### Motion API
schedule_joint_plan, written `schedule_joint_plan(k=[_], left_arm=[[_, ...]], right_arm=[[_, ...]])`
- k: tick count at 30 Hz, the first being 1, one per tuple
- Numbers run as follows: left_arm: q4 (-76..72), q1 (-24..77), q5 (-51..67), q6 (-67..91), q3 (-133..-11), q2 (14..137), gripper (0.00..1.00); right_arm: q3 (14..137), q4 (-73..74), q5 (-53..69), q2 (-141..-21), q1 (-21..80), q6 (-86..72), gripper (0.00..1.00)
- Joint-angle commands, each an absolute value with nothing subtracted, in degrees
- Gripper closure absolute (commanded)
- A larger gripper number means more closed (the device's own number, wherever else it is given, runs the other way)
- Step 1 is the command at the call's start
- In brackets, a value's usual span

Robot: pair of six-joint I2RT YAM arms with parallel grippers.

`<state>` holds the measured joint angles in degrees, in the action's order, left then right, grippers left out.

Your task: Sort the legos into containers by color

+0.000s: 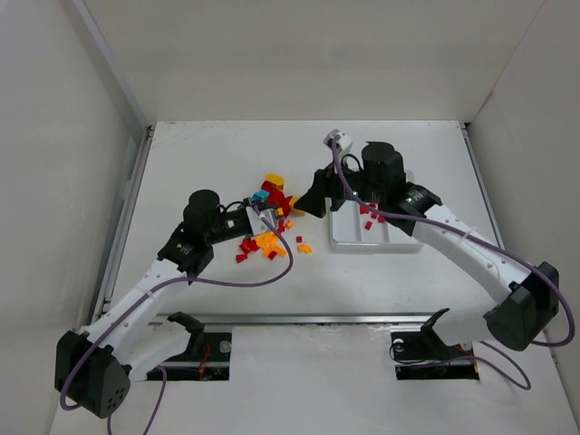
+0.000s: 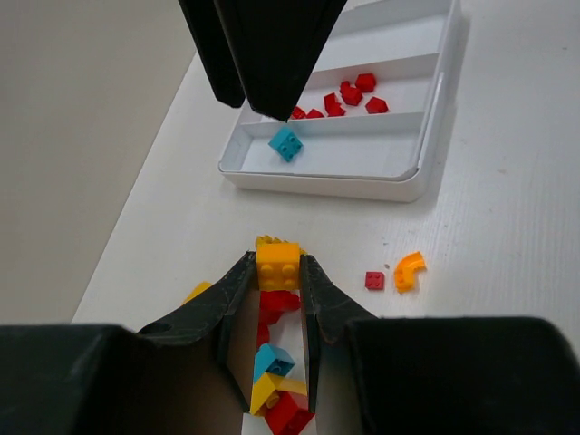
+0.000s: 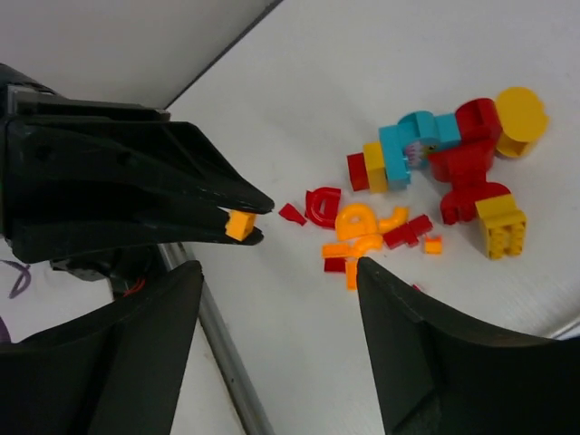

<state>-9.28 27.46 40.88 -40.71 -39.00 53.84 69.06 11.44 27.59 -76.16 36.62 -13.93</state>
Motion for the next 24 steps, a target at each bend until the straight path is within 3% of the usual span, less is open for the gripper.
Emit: schedule_joint_plan(k=[1, 6, 13, 24], left_arm=[[-15.02, 28.21, 37.71, -38.15, -38.67, 53.7, 1.0], [-16.52, 28.74, 35.95, -36.83, -38.67, 53.7, 1.0], [-16.52, 28.74, 35.42, -36.3, -38.67, 53.7, 1.0], [-16.52, 28.74, 35.42, -36.3, -38.15, 53.7, 1.0]], right_arm=[[73.82, 6.33, 30.84, -78.92, 37.88, -17.4, 0.28], [75.41, 6.33, 33.66, -81.39, 38.4, -19.07, 0.43], [76.82, 5.8, 34.1, -84.98, 39.98, -20.83, 0.39], [78.57, 4.66, 33.4, -87.53, 41.04, -20.83, 0.42]])
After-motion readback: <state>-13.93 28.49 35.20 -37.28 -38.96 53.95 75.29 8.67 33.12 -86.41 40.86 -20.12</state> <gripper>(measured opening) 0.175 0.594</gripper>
